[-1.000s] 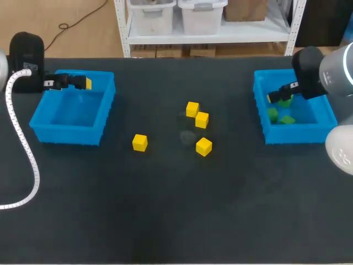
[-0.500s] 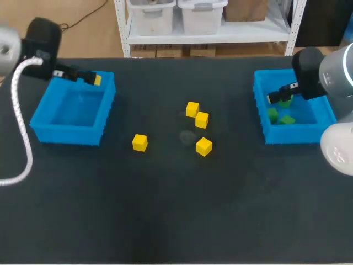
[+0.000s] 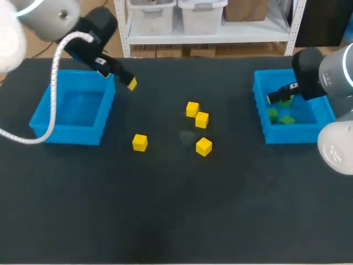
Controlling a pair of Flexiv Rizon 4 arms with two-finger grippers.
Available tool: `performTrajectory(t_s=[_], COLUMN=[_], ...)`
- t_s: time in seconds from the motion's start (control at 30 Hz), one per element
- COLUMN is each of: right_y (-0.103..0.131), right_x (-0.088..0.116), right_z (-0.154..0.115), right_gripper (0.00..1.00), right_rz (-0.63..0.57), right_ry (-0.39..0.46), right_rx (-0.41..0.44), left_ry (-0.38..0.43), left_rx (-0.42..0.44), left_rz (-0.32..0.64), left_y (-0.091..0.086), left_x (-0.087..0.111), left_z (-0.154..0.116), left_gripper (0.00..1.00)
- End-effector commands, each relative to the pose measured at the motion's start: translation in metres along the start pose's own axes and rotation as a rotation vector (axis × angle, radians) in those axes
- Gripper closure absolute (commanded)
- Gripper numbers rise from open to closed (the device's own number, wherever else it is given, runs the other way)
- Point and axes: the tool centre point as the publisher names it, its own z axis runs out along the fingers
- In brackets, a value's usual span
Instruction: Put the green cubes in the right bin and the yellow cubes in the left bin.
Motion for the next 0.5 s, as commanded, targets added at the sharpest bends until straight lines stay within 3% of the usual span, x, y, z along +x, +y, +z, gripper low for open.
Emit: performTrajectory(t_s=[0.03, 0.5], right_y=[0.0, 0.0], right_x=[0.0, 0.0], right_z=[-0.001, -0.001], right_gripper=[0.0, 0.0], right_rz=[0.001, 0.001], right_ry=[0.001, 0.001], right_rx=[0.0, 0.0], left_ry=[0.151, 0.366], left_rx=[0.005, -0.032], left_rz=[-0.007, 0.032], left_y=[-0.004, -0.016], left_x=[0.001, 0.034], left_z=[0.011, 0.085], left_gripper=[0.0, 0.0])
